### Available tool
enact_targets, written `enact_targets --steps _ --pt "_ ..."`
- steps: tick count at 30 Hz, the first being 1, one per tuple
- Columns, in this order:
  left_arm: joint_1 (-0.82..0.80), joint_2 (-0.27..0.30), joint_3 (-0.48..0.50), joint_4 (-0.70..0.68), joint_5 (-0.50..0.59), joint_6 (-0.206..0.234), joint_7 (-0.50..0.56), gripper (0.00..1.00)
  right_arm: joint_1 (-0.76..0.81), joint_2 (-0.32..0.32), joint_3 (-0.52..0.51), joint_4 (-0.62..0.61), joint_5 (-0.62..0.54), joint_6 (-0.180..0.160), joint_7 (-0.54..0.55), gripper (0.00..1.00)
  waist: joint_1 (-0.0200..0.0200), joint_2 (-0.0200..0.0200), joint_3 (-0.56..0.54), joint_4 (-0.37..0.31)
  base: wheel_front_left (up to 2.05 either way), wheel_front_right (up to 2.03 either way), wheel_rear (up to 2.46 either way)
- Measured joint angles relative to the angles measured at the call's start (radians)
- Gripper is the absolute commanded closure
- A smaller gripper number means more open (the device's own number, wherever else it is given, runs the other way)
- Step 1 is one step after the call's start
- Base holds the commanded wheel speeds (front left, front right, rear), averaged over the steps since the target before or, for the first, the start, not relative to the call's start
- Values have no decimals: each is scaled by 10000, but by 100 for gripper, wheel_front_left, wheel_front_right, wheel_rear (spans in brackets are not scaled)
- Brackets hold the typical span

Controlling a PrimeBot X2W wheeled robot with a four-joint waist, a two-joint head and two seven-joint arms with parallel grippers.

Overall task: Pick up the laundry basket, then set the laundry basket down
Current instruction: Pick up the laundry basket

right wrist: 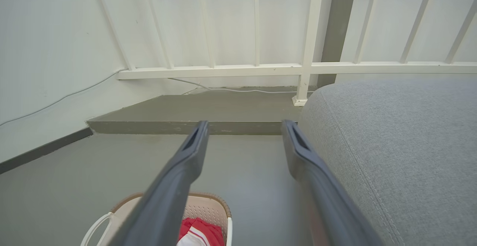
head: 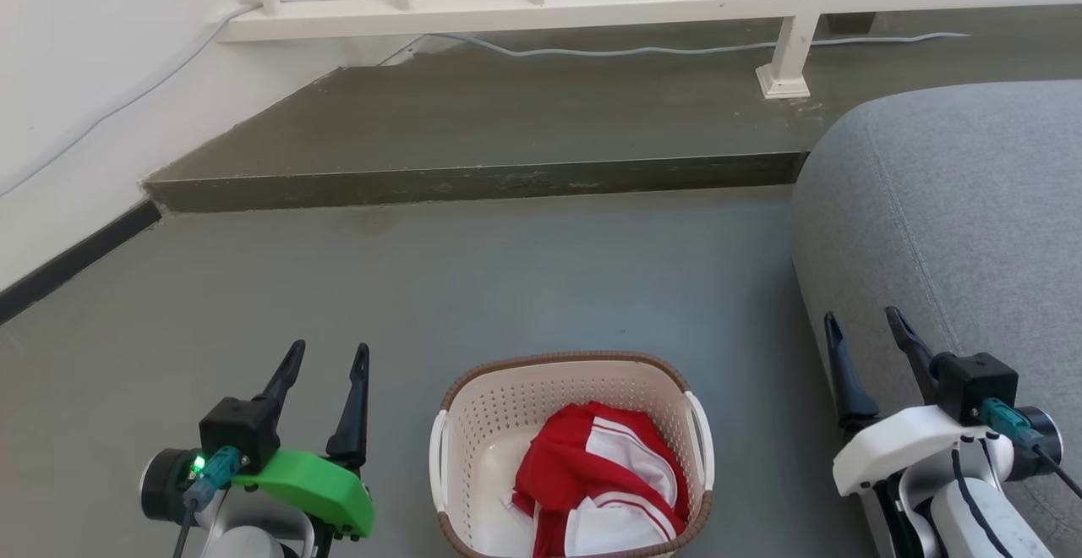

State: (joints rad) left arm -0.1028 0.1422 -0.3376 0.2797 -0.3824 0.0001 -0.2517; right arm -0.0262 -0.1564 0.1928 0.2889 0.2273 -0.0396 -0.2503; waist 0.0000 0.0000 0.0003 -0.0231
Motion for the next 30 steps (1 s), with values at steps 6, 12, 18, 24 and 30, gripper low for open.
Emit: enact_targets --steps 6,12,18,24,30 --pt "0 -12 -150 10 142 -13 0 0 160 19 -71 92 0 42 0 0 0 0 162 -6 0 0 0" --pt "-46 -48 -211 -36 265 -90 0 0 151 25 -167 82 0 42 0 0 0 0 613 -12 0 0 0" --pt "-675 -52 -201 -38 305 -105 0 0 -134 94 -163 148 2 136 0 0 0 0 1406 3 0 0 0" --pt "-1248 -54 -221 29 341 -211 0 0 -656 128 -157 353 0 219 0 0 0 0 2197 24 0 0 0" --pt "-1882 -102 -251 293 353 -368 6 0 -1318 226 -142 558 0 305 -2 0 0 0 3029 62 0 0 0"
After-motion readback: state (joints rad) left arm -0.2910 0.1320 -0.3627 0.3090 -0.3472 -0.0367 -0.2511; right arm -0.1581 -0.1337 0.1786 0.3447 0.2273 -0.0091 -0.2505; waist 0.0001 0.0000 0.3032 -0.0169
